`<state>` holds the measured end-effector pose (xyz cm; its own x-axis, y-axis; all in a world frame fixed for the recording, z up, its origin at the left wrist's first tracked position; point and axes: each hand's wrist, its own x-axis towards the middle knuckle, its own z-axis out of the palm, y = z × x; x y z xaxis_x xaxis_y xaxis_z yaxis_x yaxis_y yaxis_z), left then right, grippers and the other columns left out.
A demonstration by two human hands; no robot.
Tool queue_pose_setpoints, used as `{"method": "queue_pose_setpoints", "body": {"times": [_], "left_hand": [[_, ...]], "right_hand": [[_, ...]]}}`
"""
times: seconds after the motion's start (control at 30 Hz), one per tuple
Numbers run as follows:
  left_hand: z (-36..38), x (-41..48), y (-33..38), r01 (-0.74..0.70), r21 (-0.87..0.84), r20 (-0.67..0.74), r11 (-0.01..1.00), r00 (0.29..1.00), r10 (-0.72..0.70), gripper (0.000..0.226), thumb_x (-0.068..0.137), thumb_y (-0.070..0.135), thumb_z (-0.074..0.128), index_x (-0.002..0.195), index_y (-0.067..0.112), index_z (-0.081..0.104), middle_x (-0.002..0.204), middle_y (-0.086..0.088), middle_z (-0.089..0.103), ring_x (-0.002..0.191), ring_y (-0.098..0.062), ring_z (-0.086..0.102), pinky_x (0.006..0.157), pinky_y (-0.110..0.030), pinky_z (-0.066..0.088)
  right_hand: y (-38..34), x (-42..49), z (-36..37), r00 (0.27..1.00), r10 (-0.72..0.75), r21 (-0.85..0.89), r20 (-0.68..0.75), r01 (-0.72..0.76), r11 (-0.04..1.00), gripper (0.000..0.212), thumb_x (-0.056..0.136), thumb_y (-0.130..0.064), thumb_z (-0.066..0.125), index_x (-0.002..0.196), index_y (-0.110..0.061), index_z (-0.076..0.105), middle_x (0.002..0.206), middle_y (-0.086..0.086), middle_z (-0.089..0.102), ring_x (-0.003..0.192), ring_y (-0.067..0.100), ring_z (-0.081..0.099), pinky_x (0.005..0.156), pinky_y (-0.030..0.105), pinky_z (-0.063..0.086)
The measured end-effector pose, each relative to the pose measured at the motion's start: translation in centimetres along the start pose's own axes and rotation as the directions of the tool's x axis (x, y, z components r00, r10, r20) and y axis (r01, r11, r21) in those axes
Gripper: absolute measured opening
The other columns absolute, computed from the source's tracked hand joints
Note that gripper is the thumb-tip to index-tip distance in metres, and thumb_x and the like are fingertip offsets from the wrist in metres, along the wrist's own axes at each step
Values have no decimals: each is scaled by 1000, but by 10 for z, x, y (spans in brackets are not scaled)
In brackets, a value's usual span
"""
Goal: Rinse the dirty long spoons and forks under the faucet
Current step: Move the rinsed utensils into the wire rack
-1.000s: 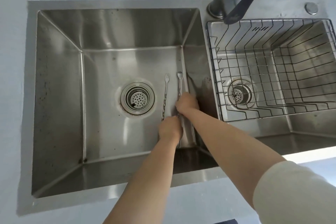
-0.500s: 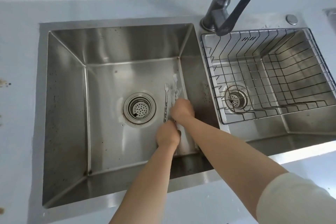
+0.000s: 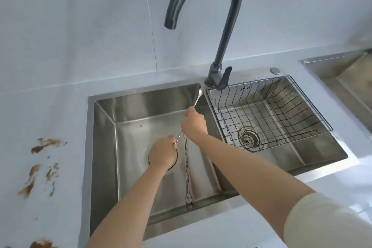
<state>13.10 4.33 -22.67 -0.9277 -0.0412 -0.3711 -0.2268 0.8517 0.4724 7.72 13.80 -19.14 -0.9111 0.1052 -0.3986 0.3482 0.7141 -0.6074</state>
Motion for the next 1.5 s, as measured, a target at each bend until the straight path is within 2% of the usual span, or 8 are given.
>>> {"method": "queue_pose_setpoints", "body": {"times": [0.2, 0.4, 0.63, 0.97, 1.1, 1.2, 1.3, 1.5], "left_hand": [[-36, 4, 16, -146, 171, -116, 974, 979, 167, 24, 91, 8, 42, 100, 11, 64, 102, -12, 68, 97, -32, 59, 73, -33, 45], [-36, 15, 56, -275, 253, -115, 928, 943, 311, 24, 91, 12, 47, 103, 16, 67, 101, -12, 70, 94, -34, 63, 75, -35, 48], [-1, 37, 137, -324, 302, -48, 897, 934, 354, 24, 92, 7, 46, 104, 13, 65, 104, -10, 69, 96, -30, 62, 78, -36, 50], [83, 68, 218, -295, 333, 68, 895, 955, 290, 27, 90, 2, 46, 106, 15, 64, 107, -7, 67, 98, -26, 62, 82, -34, 49], [120, 71, 224, -270, 350, 136, 897, 962, 236, 30, 87, -4, 45, 82, 23, 57, 88, -3, 55, 85, -22, 60, 74, -33, 49], [139, 70, 228, -233, 373, 173, 898, 969, 179, 30, 89, -5, 43, 101, 10, 65, 102, -8, 66, 94, -27, 62, 82, -36, 53], [152, 71, 226, -204, 381, 193, 902, 972, 138, 39, 89, -7, 43, 119, 12, 59, 106, -10, 67, 100, -29, 63, 86, -40, 53], [162, 73, 228, -92, 369, 208, 925, 978, 14, 23, 90, 1, 47, 100, 7, 66, 107, -10, 67, 92, -24, 61, 82, -33, 51]], "right_hand": [[-7, -6, -39, 992, -104, -28, -66, 103, 994, 23, 85, -6, 45, 102, -5, 61, 105, 15, 64, 85, 25, 55, 71, 31, 48], [27, -3, -92, 979, -200, -287, -47, 178, 941, 17, 84, -13, 47, 93, -9, 62, 84, 8, 59, 78, 26, 54, 68, 30, 47], [95, 26, -162, 962, -269, -616, -47, 184, 766, 29, 87, 0, 41, 109, -10, 59, 103, 12, 65, 91, 30, 61, 68, 31, 43], [212, 89, -239, 961, -244, -779, 126, 248, 576, 25, 90, -2, 50, 109, -9, 64, 110, 8, 53, 101, 27, 57, 72, 32, 44], [245, 110, -231, 946, -191, -807, 261, 323, 495, 26, 88, 1, 49, 108, -9, 63, 110, 7, 62, 101, 28, 60, 80, 34, 49], [264, 118, -223, 927, -154, -808, 342, 374, 456, 24, 87, 4, 48, 103, -7, 62, 106, 9, 65, 97, 29, 62, 71, 31, 46], [278, 122, -215, 908, -139, -794, 396, 415, 445, 21, 90, 1, 47, 104, -7, 60, 110, 9, 63, 101, 29, 60, 69, 31, 41], [288, 125, -206, 909, -92, -778, 407, 398, 486, 18, 90, 0, 49, 106, -4, 58, 114, 13, 61, 103, 31, 60, 72, 32, 43]]}}
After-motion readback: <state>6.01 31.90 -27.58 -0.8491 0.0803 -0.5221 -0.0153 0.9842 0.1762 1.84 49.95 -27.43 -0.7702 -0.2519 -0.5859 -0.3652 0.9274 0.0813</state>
